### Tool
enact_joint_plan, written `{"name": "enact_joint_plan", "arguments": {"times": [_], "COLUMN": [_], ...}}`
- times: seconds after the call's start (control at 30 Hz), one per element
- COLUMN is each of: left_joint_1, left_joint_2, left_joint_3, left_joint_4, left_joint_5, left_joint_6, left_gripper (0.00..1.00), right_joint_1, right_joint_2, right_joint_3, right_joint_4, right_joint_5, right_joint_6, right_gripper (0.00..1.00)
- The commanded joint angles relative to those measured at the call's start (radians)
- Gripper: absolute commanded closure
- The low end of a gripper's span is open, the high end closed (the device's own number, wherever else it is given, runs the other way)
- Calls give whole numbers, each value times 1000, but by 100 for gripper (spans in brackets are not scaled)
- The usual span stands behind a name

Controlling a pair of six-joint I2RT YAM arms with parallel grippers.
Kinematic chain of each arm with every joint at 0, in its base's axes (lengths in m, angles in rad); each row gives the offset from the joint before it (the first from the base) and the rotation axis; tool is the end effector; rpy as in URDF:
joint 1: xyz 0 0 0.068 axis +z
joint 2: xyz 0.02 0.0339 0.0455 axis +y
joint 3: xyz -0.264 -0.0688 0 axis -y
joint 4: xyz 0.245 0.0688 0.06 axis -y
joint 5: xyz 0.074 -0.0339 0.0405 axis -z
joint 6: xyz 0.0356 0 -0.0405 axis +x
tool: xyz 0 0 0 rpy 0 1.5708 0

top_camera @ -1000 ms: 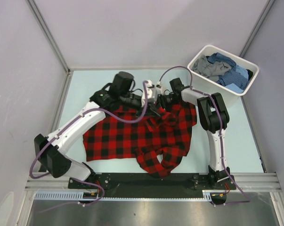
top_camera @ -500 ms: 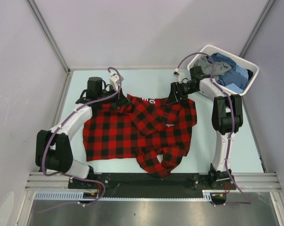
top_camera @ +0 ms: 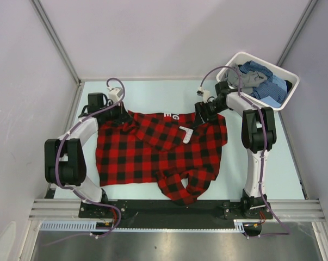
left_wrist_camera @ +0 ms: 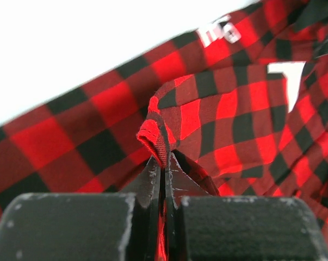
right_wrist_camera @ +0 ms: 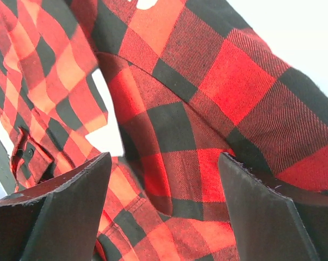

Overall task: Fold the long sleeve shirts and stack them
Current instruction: Fold the shirt

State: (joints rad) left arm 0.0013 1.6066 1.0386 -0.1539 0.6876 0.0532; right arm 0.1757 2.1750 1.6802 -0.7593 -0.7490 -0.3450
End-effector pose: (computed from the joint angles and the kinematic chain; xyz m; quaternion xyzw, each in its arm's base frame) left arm 0.3445 -0.0221 0.2290 0.1610 0.8540 -0.2965 0.3959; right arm 0.4342 0.1017 0.1721 -0.2923 0.8732 0.3475 0.1768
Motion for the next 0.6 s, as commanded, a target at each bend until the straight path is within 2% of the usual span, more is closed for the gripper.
{"name": "enact_joint_plan", "arguments": {"times": [0.0,0.2,0.33,0.57], "left_joint_1": [43,83,103,124], "left_joint_2": [-7,-20,22,32], "left_joint_3": [-57,-118,-117,-100], "left_joint_4": [-38,-56,-81,-113], "left_joint_5": [-31,-120,-186,-162], "left_joint_6": [43,57,68,109], "left_gripper": [98,96,95,91], "right_joint_1": [14,27,34,45], "right_joint_2": [2,-3,-6,-17], "right_joint_3": [53,47,56,90], "right_joint_4": [-35,-55,-74,-138], "right_joint_5": [22,40,46,63], "right_joint_6": [-41,-71,-91,-153], "right_gripper": [15,17,17,20]}}
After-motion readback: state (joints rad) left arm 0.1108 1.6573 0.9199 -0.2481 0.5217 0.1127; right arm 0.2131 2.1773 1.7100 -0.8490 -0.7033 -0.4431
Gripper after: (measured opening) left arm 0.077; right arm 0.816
